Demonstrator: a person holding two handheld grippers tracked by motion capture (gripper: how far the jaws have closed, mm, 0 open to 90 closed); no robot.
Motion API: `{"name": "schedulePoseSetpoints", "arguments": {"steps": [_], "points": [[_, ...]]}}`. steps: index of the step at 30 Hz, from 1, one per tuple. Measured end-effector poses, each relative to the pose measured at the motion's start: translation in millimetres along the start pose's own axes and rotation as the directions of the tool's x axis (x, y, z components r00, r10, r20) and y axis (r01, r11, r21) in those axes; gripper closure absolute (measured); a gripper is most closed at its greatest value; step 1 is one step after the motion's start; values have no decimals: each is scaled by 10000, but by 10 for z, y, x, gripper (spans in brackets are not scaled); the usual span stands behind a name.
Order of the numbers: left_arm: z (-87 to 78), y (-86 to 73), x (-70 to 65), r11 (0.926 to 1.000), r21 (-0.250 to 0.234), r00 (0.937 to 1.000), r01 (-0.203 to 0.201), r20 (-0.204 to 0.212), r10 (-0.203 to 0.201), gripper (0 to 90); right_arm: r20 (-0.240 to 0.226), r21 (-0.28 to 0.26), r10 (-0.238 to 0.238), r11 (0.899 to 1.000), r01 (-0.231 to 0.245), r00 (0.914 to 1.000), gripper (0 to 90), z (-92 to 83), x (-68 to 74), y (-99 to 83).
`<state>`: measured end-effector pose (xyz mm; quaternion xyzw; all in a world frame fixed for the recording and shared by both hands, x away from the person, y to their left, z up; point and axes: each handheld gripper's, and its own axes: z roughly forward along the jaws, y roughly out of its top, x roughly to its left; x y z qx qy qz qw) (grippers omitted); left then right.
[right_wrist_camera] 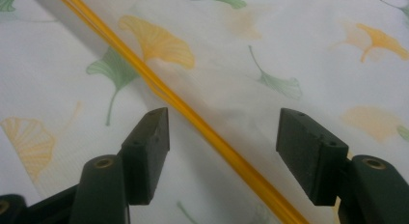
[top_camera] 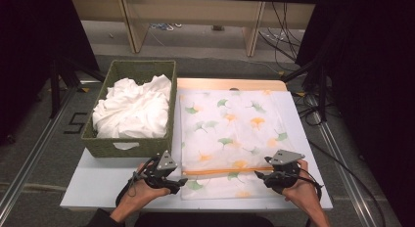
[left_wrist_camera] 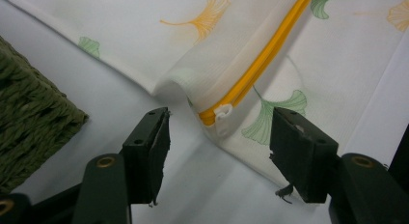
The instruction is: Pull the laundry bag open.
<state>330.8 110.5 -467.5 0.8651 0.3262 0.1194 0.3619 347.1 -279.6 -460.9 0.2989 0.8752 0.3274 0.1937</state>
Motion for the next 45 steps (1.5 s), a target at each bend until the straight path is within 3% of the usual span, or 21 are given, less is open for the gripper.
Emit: {"name": "schedulePoseSetpoints", "arguments": {"steps": [2,3,5,10,13,15,18,23,26,30,34,36,37,38,39,42,45], "points": [[0,-2,-4,10000,-18,10000,-28,17,28,385,-90,144,-82,9999,83,9999,376,55,47,49],[1,-2,-2,10000,-3,10000,-97,2,97,385,-56,127,-364,9993,365,9993,377,77,49,65],[-1,2,-2,9999,-6,9999,-121,-8,121,383,-9,414,-186,9990,186,9998,373,138,88,98],[-3,1,-5,9998,46,9998,-179,-25,180,383,15,912,-1080,9900,1074,9941,362,252,154,138],[5,3,2,10000,1,10000,-75,31,75,383,67,1005,-933,9907,921,9956,363,277,173,167],[2,-5,3,10000,15,10000,-37,44,37,383,164,1130,-1249,9860,1223,9920,365,311,174,192],[-4,4,8,9999,-24,9999,-98,18,98,383,167,1316,-1203,9844,1171,9926,367,356,187,218],[0,2,10,9999,26,9999,-129,-14,129,383,430,1477,-1560,9779,1482,9868,374,414,172,332],[-2,-5,9,9999,53,9999,-104,-14,104,383,606,1474,-1326,9815,1225,9893,381,434,163,379],[-4,1,17,9999,11,9999,-153,-54,153,383,941,1380,-1375,9827,1239,9860,378,457,132,442],[-8,-6,7,9999,-37,9999,-161,-27,161,371,563,1395,-1454,9808,1365,9878,372,466,152,465],[-4,8,22,9995,4,9995,-321,-80,321,368,354,1267,-1786,9768,1729,9833,354,470,181,488],[11,-1,10,10000,1,10000,-95,22,95,367,400,1342,-1722,9770,1655,9843,348,474,193,493],[15,-10,6,9999,67,9999,-144,-43,144,366,168,1384,-1947,9719,1905,9807,342,516,213,507],[16,-9,4,9999,47,9999,-140,-41,140,365,278,1482,-1642,9762,1584,9860,339,535,246,499],[3,9,-1,9999,-37,9999,-149,-75,149,364,184,1557,-2019,9680,1966,9792,335,599,204,510],[16,32,3,9991,-75,9988,-407,-272,405,361,-108,1512,-1667,9744,1664,9860,344,613,204,521]]}}
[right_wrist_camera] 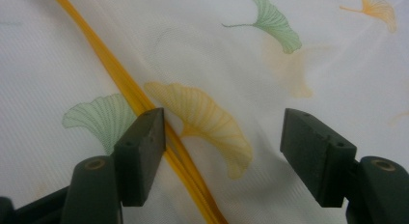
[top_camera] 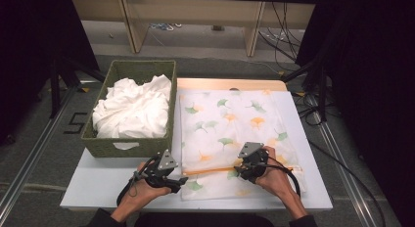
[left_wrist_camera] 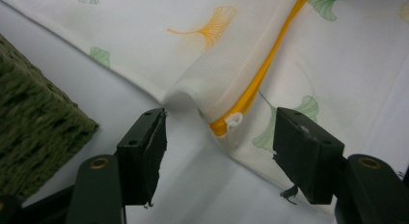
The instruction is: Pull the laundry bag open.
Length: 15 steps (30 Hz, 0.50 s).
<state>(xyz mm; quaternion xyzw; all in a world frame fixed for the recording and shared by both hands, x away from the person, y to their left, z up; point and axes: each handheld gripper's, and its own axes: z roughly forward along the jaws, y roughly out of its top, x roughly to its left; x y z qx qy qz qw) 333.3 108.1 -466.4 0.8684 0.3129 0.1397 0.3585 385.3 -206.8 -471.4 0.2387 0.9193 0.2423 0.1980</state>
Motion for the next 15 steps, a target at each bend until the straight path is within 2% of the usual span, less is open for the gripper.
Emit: {"name": "schedulePoseSetpoints", "arguments": {"steps": [1,2,3,4,5,6,7,10,11,12,13,14,15], "points": [[0,0,0,10000,0,10000,0,0,0,359,0,0,0,10000,0,10000,344,0,0,0],[5,32,-16,9997,-113,9997,-221,-53,221,358,-114,-9,-211,9998,211,9997,470,-3,-9,11],[14,50,-33,9997,-145,9998,-205,-85,204,358,-37,17,-224,9997,224,9997,505,-13,-2,16],[15,59,-42,9995,-152,9996,-274,-72,273,357,-231,-7,-437,9990,437,9988,586,-19,-20,29],[11,66,-57,9993,-132,9993,-352,-86,351,356,-41,-246,-398,9989,397,9992,636,-28,-18,34],[20,68,-71,9992,-209,9994,-341,32,342,353,-273,-301,-425,9987,417,9987,675,-39,-28,42],[21,69,-84,9992,-243,9995,-326,24,327,353,-197,-536,-432,9977,421,9989,724,-41,-30,47],[20,71,-102,9989,-246,9992,-397,41,398,351,-112,-727,-843,9939,833,9964,855,-81,-81,56],[9,74,-107,9988,-213,9990,-444,33,445,351,-197,-840,-589,9948,571,9981,879,-81,-61,56],[8,77,-115,9990,-250,9993,-376,11,376,350,-266,-1013,-855,9914,824,9960,900,-76,-86,62],[10,85,-113,9987,-285,9991,-428,-22,427,349,-247,-949,-774,9927,747,9967,900,-80,-95,60],[13,87,-113,9986,-302,9990,-438,-17,437,346,-198,-1042,-1067,9891,1041,9941,900,-77,-111,64],[17,90,-109,9985,-259,9988,-486,-93,484,346,-157,-1071,-1062,9888,1039,9942,900,-85,-109,66]]}}
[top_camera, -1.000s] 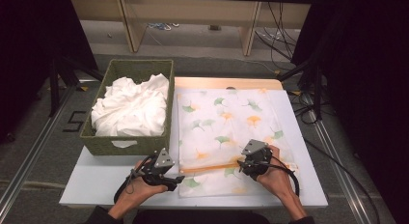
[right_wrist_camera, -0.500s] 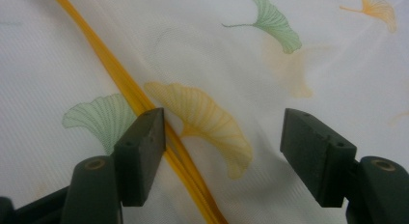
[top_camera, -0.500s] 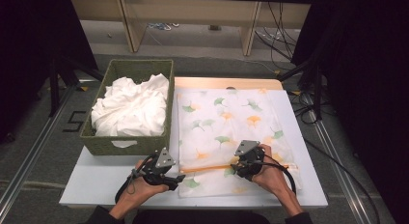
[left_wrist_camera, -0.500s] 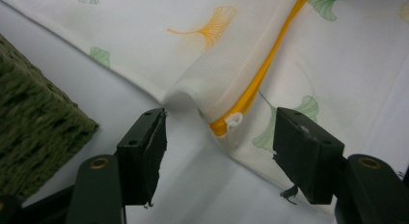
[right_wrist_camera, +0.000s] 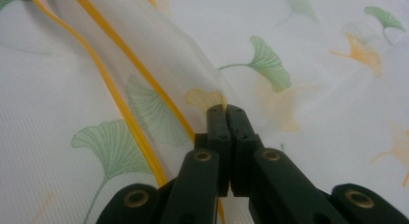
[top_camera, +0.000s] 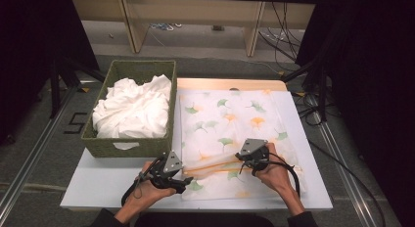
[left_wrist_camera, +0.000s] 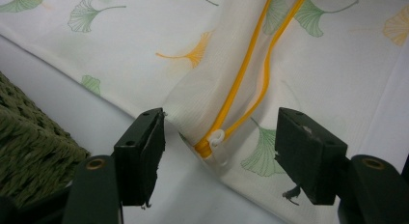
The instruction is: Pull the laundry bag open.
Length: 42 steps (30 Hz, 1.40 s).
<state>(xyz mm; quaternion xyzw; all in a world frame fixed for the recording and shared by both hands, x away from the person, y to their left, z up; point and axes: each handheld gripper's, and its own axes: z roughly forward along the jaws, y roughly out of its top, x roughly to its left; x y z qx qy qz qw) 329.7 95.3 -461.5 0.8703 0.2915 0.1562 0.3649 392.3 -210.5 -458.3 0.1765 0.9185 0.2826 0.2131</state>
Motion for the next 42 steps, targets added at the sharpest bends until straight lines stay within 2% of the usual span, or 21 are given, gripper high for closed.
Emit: {"name": "schedulePoseSetpoints", "arguments": {"steps": [3,4,5,6,10,11,12,13,14,17,18,19,20,25,26,27,28,30,34,38,42], "points": [[-8,6,-2,10000,-72,10000,7,60,-7,346,-46,-172,419,9990,-420,9991,900,-75,10,42],[-15,16,-9,9996,-230,9998,150,112,-147,346,-54,-207,392,9990,-393,9992,900,-116,8,59],[-19,25,-2,9995,-287,9999,100,74,-98,346,-169,-165,93,9998,-96,9998,900,-150,-14,74],[-23,37,-12,9989,-456,9999,147,75,-144,347,-86,-164,285,9995,-287,9996,900,-177,-10,80],[-23,131,-14,9970,-774,10000,-14,-42,10,346,128,-443,263,9987,-257,9996,900,-283,-48,112],[-10,162,-10,9964,-844,9998,-57,-169,43,346,159,-522,0,9986,8,9999,900,-295,-68,118],[12,199,-12,9960,-885,9998,-106,-203,88,346,110,-571,335,9978,-329,9994,900,-309,-54,125],[29,223,-20,9957,-920,9999,-111,-126,99,346,79,-729,149,9972,-143,9999,900,-315,-70,135],[51,260,-29,9956,-919,9998,-197,-111,187,346,154,-715,351,9969,-339,9993,900,-321,-62,142],[158,413,-59,9932,-1071,9990,-450,-116,441,348,188,-775,-85,9969,100,9998,900,-331,-70,180],[158,413,-59,9932,-1071,9990,-450,-116,441,352,130,-855,66,9963,-54,9999,900,-333,-54,196],[246,511,-84,9915,-1170,9983,-577,-97,570,360,156,-850,201,9962,-188,9997,900,-344,-46,201],[296,565,-97,9916,-1118,9979,-644,-33,644,367,170,-931,26,9957,-10,9999,900,-345,-54,207],[424,693,-141,9895,-1170,9964,-846,3,853,376,186,-1016,198,9947,-178,9996,900,-371,-54,206],[428,698,-144,9896,-1158,9962,-857,42,867,376,244,-1121,10,9937,17,9997,900,-369,-64,211],[425,696,-142,9896,-1148,9961,-865,59,878,375,305,-1055,166,9943,-133,9994,900,-376,-58,208],[408,694,-124,9897,-1115,9959,-892,32,901,373,302,-1008,35,9949,-4,9995,900,-378,-64,205],[378,686,-110,9901,-1247,9978,-651,-2,656,365,233,-1098,280,9936,-253,9993,900,-384,-66,201],[232,693,-64,9879,-1422,9979,-621,115,643,363,314,-1097,131,9939,-96,9994,900,-372,-93,199],[16,716,78,9866,-1597,9995,-324,10,330,352,290,-1087,364,9935,-330,9989,900,-374,-108,197],[-116,745,190,9834,-1812,10000,-22,50,31,340,385,-1132,261,9933,-216,9989,900,-382,-133,208]]}}
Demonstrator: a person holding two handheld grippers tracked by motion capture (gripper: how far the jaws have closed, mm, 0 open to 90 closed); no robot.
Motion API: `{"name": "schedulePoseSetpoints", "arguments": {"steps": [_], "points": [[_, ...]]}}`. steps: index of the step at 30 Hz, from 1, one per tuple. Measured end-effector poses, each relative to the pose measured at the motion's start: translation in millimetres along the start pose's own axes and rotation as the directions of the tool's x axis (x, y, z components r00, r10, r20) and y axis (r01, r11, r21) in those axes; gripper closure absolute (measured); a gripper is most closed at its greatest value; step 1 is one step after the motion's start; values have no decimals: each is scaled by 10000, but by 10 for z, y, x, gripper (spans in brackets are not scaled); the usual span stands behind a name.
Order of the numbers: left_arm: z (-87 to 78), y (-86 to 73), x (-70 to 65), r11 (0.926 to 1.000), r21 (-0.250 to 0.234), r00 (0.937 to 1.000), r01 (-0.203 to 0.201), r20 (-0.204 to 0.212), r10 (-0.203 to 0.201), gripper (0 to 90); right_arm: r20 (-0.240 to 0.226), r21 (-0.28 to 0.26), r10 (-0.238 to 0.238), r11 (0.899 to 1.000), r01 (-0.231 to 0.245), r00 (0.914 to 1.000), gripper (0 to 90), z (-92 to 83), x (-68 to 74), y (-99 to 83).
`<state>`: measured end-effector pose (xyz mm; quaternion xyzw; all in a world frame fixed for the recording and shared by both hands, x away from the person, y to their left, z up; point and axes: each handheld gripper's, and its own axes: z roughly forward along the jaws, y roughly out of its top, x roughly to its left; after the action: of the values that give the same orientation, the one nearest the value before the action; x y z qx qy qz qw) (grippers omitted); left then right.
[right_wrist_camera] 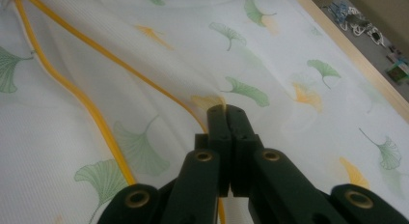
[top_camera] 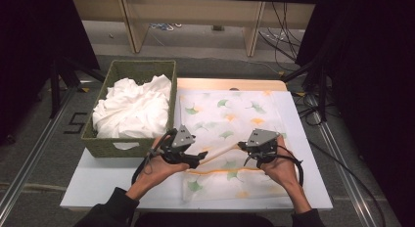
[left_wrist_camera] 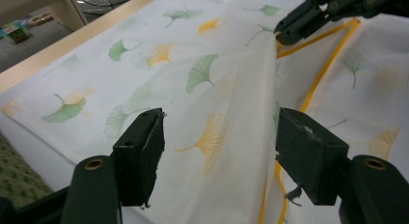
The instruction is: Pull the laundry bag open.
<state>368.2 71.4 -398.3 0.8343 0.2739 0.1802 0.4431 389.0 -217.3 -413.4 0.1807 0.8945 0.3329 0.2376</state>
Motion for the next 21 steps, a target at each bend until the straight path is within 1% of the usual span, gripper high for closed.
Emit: {"name": "schedulePoseSetpoints", "arguments": {"steps": [1,2,3,4,5,6,8,9,10,11,12,13,14,15,16,17,18,19,20,21], "points": [[-79,32,55,10000,-92,9999,-5,-171,3,339,26,-108,-38,9999,38,10000,900,-8,-18,20],[-121,53,84,9999,-101,9997,51,-248,-54,339,56,-76,73,9999,-73,10000,900,-15,-17,25],[-121,53,84,9999,-101,9997,51,-248,-54,339,96,-119,-37,9999,38,9999,900,-15,-29,36],[-192,91,162,9996,-239,9993,115,-358,-124,337,134,-163,-71,9998,73,9999,900,-19,-40,46],[-234,106,216,9999,-134,9990,40,-440,-46,333,99,-155,-6,9999,7,10000,900,-24,-40,53],[-268,113,262,9999,-116,9982,128,-578,-134,329,127,-206,8,9998,-6,9999,900,-24,-48,57],[-332,116,346,9989,-285,9956,377,-852,-400,328,98,-181,10,9998,-9,10000,900,-20,-55,59],[-375,119,412,9997,-181,9957,182,-906,-198,324,195,-187,130,9997,-126,9997,900,-22,-56,55],[-402,115,456,9986,-330,9936,425,-1030,-457,322,170,-197,77,9998,-74,9998,900,-20,-61,54],[-450,113,538,9995,-165,9931,254,-1137,-271,321,172,-240,9,9997,-5,9999,900,-20,-67,55],[-474,107,598,9985,-227,9903,489,-1291,-514,318,124,-233,34,9997,-31,9999,900,-23,-66,55],[-507,102,667,9980,-174,9866,600,-1510,-619,311,120,-244,47,9997,-44,9999,900,-23,-66,56],[-547,97,763,9979,-165,9824,627,-1751,-646,308,129,-257,36,9997,-32,9999,900,-19,-68,56],[-584,95,834,9988,60,9815,490,-1855,-471,308,83,-215,48,9998,-47,10000,900,-13,-68,54],[-595,91,899,9969,-137,9754,779,-2059,-791,304,149,-181,153,9997,-151,9998,900,-12,-64,51],[-611,78,966,9954,-193,9682,942,-2308,-961,302,165,-166,149,9998,-146,9998,900,-8,-63,50],[-622,69,1048,9971,-13,9659,759,-2483,-738,303,131,-155,141,9998,-139,9998,900,-7,-62,50],[-640,59,1120,9970,389,9665,673,-2507,-554,303,130,-143,133,9998,-131,9998,900,-6,-61,51],[-636,52,1169,9960,330,9603,833,-2696,-714,302,134,-135,142,9998,-140,9998,900,-5,-60,52],[-642,47,1230,9949,293,9546,964,-2859,-840,299,111,-147,50,9999,-48,9999,900,0,-65,52]]}}
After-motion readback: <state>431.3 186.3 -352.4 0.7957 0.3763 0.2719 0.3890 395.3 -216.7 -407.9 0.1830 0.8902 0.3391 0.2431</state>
